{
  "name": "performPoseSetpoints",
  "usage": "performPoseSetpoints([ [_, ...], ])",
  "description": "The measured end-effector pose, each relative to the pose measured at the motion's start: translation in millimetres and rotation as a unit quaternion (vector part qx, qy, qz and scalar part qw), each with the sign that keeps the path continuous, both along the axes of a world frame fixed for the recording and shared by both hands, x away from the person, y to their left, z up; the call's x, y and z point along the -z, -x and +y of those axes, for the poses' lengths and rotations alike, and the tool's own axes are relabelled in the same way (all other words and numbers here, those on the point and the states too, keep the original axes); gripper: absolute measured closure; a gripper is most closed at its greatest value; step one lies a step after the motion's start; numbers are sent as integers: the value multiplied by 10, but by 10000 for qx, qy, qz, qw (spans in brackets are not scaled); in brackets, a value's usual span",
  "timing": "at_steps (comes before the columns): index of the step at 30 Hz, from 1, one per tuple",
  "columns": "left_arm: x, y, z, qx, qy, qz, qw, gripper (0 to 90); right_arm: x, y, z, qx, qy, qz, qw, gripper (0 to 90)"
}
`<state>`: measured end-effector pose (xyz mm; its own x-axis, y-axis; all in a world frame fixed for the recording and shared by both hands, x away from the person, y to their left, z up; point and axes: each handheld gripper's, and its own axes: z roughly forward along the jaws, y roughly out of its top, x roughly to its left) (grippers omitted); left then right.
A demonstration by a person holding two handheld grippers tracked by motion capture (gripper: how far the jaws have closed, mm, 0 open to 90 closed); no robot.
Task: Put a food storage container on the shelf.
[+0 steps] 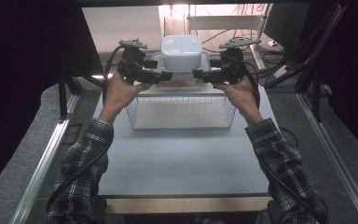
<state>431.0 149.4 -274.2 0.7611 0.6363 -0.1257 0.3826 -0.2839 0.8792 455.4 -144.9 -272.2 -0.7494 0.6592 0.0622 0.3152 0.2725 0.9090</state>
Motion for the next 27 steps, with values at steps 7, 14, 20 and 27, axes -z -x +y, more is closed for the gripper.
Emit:
performPoseSetpoints([
  [7,101,93,5,75,-20,2,10000,158,84,37,-20,-40,66,-24,10000,175],
  [14,212,152,14,136,6,45,9999,139,152,88,-51,-114,3,23,9999,165],
  [20,318,195,18,223,12,42,9997,138,205,140,-67,-147,36,6,9999,158],
  [27,432,275,33,161,-97,-5,9998,149,297,197,-87,-178,123,-10,9998,148],
])
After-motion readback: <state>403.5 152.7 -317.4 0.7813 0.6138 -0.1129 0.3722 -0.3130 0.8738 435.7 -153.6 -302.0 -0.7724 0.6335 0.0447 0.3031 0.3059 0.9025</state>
